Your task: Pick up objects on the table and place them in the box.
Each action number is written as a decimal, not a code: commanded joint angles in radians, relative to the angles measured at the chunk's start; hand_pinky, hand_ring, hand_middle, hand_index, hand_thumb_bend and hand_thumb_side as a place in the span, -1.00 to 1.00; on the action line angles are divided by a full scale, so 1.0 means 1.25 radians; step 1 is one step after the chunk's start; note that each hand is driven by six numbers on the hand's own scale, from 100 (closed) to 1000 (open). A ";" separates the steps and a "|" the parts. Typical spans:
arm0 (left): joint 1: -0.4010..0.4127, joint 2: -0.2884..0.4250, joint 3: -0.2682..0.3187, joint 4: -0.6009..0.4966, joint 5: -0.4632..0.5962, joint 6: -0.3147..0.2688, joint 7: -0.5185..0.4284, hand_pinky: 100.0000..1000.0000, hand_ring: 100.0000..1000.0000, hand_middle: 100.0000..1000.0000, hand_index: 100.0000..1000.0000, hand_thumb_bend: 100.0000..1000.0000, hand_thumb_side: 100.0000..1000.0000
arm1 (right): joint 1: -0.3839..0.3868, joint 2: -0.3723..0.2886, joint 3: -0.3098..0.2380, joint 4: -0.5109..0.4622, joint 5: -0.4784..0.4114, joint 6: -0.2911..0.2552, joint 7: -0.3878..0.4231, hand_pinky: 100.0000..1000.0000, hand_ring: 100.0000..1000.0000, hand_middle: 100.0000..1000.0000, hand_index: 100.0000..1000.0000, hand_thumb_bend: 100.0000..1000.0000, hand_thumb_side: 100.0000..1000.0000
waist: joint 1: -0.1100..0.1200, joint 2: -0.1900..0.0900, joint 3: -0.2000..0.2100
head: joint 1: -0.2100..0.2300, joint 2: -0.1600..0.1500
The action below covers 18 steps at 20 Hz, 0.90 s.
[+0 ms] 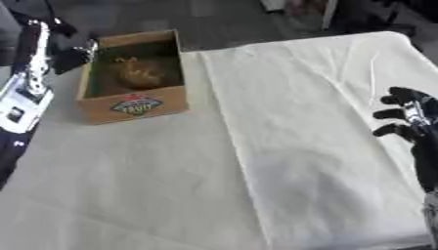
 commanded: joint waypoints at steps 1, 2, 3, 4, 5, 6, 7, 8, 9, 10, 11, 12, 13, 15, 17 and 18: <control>0.040 0.059 -0.008 -0.132 0.127 -0.004 0.008 0.03 0.50 -0.06 0.17 -0.42 -0.16 | -0.002 -0.006 -0.009 -0.006 0.001 -0.001 -0.006 -0.18 0.16 0.24 0.49 -1.00 0.25 | -0.005 -0.016 0.011 | -0.009 0.008; 0.070 0.066 -0.008 -0.172 0.161 -0.004 0.011 0.02 0.50 -0.06 0.16 -0.44 -0.15 | -0.001 -0.006 -0.010 -0.006 0.001 -0.001 -0.006 -0.18 0.16 0.24 0.49 -1.00 0.25 | -0.006 -0.017 0.017 | -0.010 0.009; 0.095 0.070 -0.007 -0.207 0.192 -0.003 0.015 0.02 0.50 -0.06 0.16 -0.45 -0.15 | 0.000 -0.005 -0.010 -0.006 0.000 -0.001 -0.006 -0.18 0.16 0.24 0.49 -1.00 0.25 | -0.007 -0.017 0.023 | -0.011 0.010; 0.125 0.072 -0.005 -0.244 0.220 -0.005 0.019 0.02 0.50 -0.06 0.16 -0.46 -0.16 | 0.000 -0.005 -0.011 -0.006 0.000 -0.001 -0.007 -0.18 0.16 0.24 0.49 -1.00 0.26 | -0.007 -0.018 0.029 | -0.011 0.010; 0.153 0.073 -0.003 -0.279 0.243 -0.007 0.024 0.02 0.51 -0.06 0.17 -0.48 -0.16 | 0.001 -0.004 -0.011 -0.006 0.000 -0.001 -0.007 -0.18 0.16 0.24 0.49 -1.00 0.26 | -0.008 -0.018 0.035 | -0.012 0.010; 0.181 0.069 0.000 -0.312 0.262 -0.010 0.030 0.02 0.51 -0.06 0.17 -0.48 -0.16 | 0.001 -0.004 -0.011 -0.006 -0.001 -0.001 -0.007 -0.18 0.16 0.24 0.49 -1.00 0.26 | -0.009 -0.019 0.040 | -0.013 0.011; 0.204 0.065 0.004 -0.339 0.277 -0.013 0.037 0.02 0.51 -0.06 0.16 -0.50 -0.17 | 0.002 -0.004 -0.011 -0.006 -0.002 -0.001 -0.007 -0.18 0.16 0.24 0.49 -1.00 0.26 | -0.009 -0.019 0.045 | -0.013 0.011; 0.228 0.055 0.008 -0.365 0.289 -0.019 0.043 0.02 0.51 -0.07 0.16 -0.52 -0.18 | 0.002 -0.004 -0.010 -0.006 -0.002 -0.001 -0.007 -0.18 0.16 0.24 0.49 -1.00 0.26 | -0.010 -0.019 0.051 | -0.013 0.013; 0.249 0.045 0.011 -0.386 0.301 -0.024 0.049 0.02 0.51 -0.07 0.17 -0.55 -0.18 | 0.002 -0.004 -0.010 -0.007 -0.003 -0.001 -0.007 -0.18 0.16 0.24 0.49 -1.00 0.26 | -0.010 -0.020 0.055 | -0.012 0.014; 0.272 0.030 0.016 -0.403 0.311 -0.032 0.055 0.02 0.51 -0.07 0.16 -0.56 -0.18 | 0.001 -0.004 -0.010 -0.007 -0.005 -0.001 -0.007 -0.18 0.16 0.24 0.48 -1.00 0.26 | -0.011 -0.020 0.059 | -0.012 0.013; 0.291 0.018 0.021 -0.417 0.320 -0.040 0.061 0.02 0.51 -0.07 0.16 -0.56 -0.18 | 0.001 -0.004 -0.010 -0.008 -0.007 -0.002 -0.008 -0.18 0.16 0.24 0.48 -1.00 0.26 | -0.011 -0.020 0.063 | -0.013 0.013; 0.310 0.004 0.027 -0.429 0.332 -0.050 0.068 0.02 0.52 -0.06 0.17 -0.55 -0.16 | 0.001 -0.004 -0.009 -0.008 -0.009 -0.002 -0.009 -0.19 0.16 0.24 0.48 -1.00 0.26 | -0.012 -0.020 0.066 | -0.014 0.015; 0.325 -0.007 0.031 -0.439 0.343 -0.059 0.074 0.02 0.52 -0.06 0.17 -0.55 -0.15 | 0.000 -0.005 -0.009 -0.008 -0.010 -0.003 -0.009 -0.19 0.16 0.24 0.48 -1.00 0.26 | -0.013 -0.019 0.068 | -0.013 0.016; 0.352 -0.029 0.040 -0.452 0.362 -0.075 0.086 0.03 0.53 -0.05 0.18 -0.54 -0.11 | 0.000 -0.004 -0.009 -0.009 -0.014 -0.004 -0.012 -0.19 0.16 0.24 0.48 -1.00 0.27 | -0.014 -0.019 0.071 | -0.013 0.017; 0.374 -0.048 0.048 -0.457 0.372 -0.087 0.094 0.03 0.53 -0.04 0.18 -0.52 -0.09 | 0.000 -0.004 -0.010 -0.010 -0.018 -0.005 -0.019 -0.19 0.16 0.24 0.47 -1.00 0.27 | -0.015 -0.018 0.073 | -0.012 0.018; 0.385 -0.057 0.051 -0.459 0.376 -0.092 0.097 0.03 0.54 -0.04 0.18 -0.52 -0.08 | 0.000 -0.003 -0.011 -0.010 -0.020 -0.005 -0.022 -0.19 0.16 0.24 0.47 -1.00 0.27 | -0.016 -0.017 0.073 | -0.013 0.018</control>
